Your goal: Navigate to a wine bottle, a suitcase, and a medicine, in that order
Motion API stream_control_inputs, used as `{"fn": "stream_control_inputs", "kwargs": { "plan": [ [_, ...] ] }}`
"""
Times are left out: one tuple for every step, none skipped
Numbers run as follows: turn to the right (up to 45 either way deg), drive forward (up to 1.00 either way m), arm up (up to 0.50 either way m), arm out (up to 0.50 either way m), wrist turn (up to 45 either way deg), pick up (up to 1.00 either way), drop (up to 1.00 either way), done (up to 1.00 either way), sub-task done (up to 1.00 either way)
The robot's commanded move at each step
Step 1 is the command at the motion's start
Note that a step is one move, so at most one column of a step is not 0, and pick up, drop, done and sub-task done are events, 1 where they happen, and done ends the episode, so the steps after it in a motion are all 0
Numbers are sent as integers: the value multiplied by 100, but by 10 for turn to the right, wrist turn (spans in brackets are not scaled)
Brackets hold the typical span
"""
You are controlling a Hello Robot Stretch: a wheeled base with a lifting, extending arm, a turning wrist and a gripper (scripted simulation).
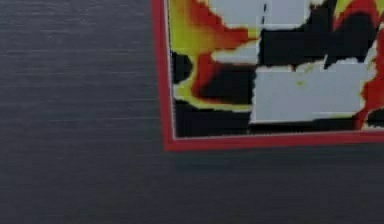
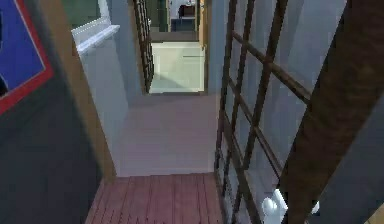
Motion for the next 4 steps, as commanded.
{"fn": "stream_control_inputs", "kwargs": {
  "plan": [
    [450,0,0,0,0,0,0,0,0],
    [120,0,0,0,0,0,0,0,0],
    [0,65,0,0,0,0,0,0,0],
    [450,0,0,0,0,0,0,0,0]
  ]
}}
